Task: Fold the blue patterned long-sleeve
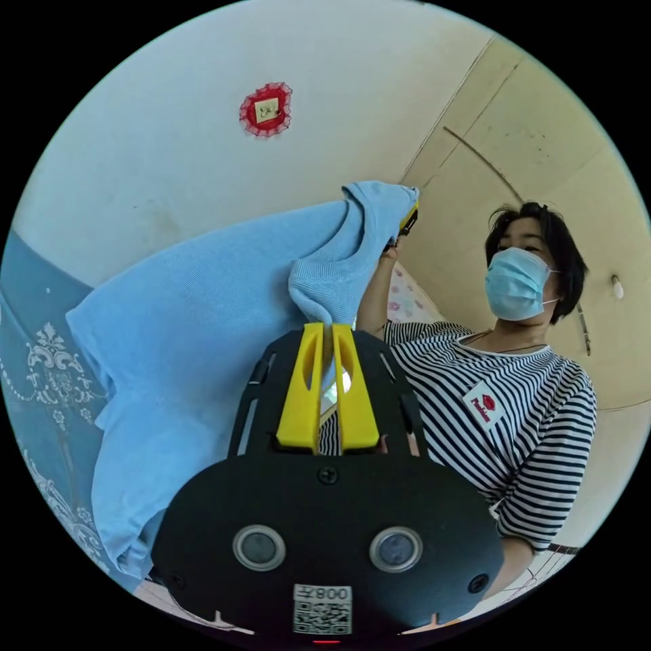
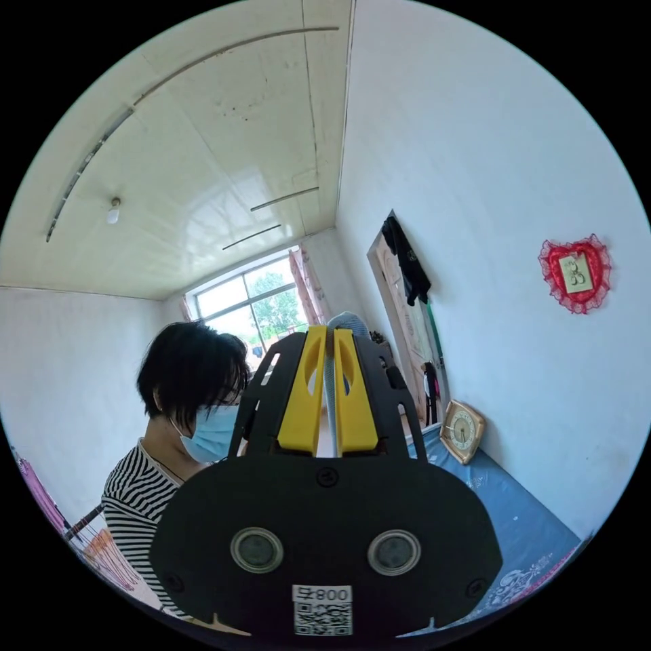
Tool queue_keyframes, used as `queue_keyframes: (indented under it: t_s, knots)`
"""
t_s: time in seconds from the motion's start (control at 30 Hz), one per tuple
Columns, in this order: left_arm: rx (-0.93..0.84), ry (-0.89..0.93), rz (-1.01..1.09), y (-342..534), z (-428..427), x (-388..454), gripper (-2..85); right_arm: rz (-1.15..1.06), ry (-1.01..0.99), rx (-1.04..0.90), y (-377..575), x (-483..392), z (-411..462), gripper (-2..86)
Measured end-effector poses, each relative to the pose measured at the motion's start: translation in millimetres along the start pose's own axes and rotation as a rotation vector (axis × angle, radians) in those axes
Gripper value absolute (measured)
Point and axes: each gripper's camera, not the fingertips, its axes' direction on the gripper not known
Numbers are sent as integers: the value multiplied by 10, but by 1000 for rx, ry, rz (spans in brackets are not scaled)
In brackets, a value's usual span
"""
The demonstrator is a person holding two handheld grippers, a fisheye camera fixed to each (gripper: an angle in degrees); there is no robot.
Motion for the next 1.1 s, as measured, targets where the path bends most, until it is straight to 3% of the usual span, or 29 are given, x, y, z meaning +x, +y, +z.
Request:
queue_keyframes:
  t_s: [0.17,0.33,0.5,0.8,0.93,1.1]
  knots:
    - [24,6,-13,85,-266,-84,21,35,25,10,-10,-111,-18,12]
    - [212,-52,114,44,-798,243,17,25,29,44,39,-362,-274,12]
    - [243,-279,394,-312,-1286,1105,15,-14,40,116,281,-859,-743,12]
    - [230,-463,770,-870,-1185,2114,15,-149,172,138,802,-2143,-812,12]
    - [224,-540,806,-1151,-1076,2158,15,-134,246,129,977,-2347,-521,12]
    - [157,-697,680,-1927,-897,1633,16,12,303,78,1015,-1662,47,12]
